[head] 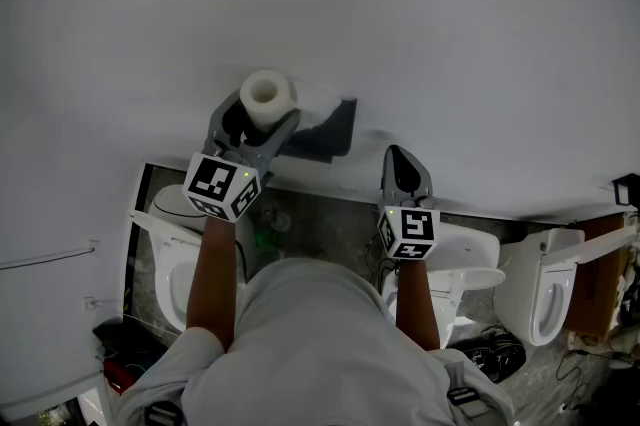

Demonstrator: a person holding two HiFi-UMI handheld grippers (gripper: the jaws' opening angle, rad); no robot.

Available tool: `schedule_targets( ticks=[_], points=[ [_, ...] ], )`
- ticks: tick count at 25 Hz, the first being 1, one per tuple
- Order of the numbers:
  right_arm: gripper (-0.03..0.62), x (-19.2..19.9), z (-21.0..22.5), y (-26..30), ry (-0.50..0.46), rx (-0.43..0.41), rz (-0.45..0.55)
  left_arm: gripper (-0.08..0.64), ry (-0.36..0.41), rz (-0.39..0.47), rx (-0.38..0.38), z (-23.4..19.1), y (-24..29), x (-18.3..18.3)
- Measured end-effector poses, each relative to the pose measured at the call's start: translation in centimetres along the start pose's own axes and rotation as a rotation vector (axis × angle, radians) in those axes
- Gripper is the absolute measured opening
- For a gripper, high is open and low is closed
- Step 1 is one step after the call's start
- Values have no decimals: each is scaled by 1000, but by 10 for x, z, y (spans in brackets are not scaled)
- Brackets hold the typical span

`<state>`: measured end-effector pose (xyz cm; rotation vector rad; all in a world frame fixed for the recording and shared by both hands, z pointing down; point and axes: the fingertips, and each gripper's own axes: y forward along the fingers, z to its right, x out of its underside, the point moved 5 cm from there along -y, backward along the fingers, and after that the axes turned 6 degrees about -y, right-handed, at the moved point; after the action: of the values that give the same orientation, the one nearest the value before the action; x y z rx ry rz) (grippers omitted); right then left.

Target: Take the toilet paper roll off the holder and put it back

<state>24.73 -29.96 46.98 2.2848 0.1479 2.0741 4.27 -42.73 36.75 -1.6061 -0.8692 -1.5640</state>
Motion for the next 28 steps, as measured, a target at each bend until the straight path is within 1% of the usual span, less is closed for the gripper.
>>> schedule_targets(
  ticks=[7, 14, 19, 28],
  points=[
    [0, -2, 0, -5, -2, -4, 4, 333, 6, 1, -3, 4, -3, -3],
    [0, -2, -5, -10, -6, -8, 3, 331, 13, 32, -1, 4, -9, -15],
    [0, -3, -8, -14, -9, -10, 3, 330, 35, 55, 8, 7, -12, -29],
    [0, -7, -11, -19, -15, -6, 17, 330, 50, 116, 32, 10, -15, -61]
  ],
)
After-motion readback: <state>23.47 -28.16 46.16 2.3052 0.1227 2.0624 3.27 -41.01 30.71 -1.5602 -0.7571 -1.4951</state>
